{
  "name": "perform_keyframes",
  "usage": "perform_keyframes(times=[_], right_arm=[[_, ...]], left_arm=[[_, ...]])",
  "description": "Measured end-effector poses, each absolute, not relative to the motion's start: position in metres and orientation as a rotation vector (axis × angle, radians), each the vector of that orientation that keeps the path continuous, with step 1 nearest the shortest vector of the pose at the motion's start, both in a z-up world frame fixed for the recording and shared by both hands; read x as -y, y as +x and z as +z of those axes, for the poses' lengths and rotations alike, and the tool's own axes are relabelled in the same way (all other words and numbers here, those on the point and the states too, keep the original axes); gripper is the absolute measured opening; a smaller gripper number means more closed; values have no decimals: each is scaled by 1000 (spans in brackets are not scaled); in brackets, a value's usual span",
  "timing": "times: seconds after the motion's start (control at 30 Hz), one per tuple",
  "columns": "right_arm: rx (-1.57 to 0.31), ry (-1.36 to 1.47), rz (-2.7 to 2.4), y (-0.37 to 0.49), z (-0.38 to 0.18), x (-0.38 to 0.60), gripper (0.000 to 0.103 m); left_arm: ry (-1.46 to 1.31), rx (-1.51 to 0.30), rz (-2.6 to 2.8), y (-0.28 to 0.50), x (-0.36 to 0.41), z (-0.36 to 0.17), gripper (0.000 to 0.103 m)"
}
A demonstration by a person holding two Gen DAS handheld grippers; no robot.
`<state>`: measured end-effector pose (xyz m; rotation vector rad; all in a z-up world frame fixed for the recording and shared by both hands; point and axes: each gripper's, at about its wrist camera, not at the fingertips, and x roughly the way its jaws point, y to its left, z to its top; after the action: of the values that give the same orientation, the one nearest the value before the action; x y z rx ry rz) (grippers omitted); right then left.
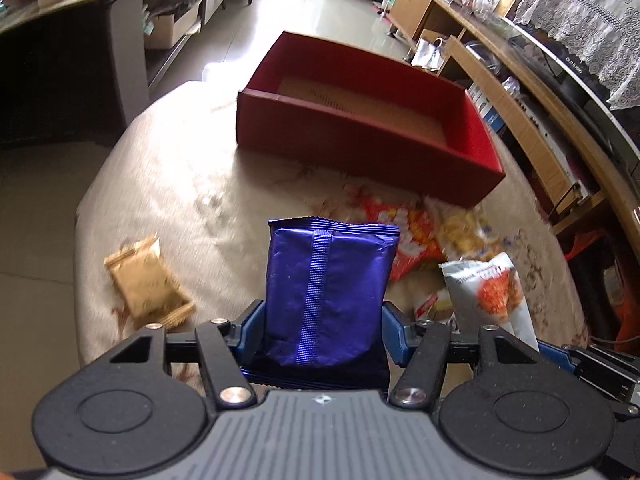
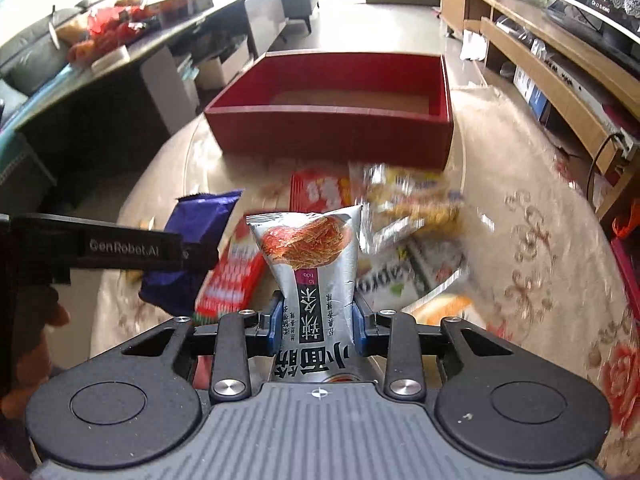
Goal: Organize snacks
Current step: 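Lift both held snacks and carry them over the red box, then lower both snacks into the red box and open both grippers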
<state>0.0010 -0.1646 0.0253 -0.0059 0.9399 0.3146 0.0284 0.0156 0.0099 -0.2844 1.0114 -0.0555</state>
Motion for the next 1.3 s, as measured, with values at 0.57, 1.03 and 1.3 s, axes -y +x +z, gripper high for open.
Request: perform_keyframes(times=[0.57, 1.03, 1.3], right_arm=[[-842, 47, 280, 106, 50, 161, 40], [-817, 126, 278, 189, 26, 165, 40], [-826, 121, 278, 216, 2, 156, 40]], left_arm=[[-235, -913, -25, 137, -2, 42, 56], [-169, -875, 42, 229, 2, 26, 56], [-183, -910, 75, 259, -6, -8, 56]])
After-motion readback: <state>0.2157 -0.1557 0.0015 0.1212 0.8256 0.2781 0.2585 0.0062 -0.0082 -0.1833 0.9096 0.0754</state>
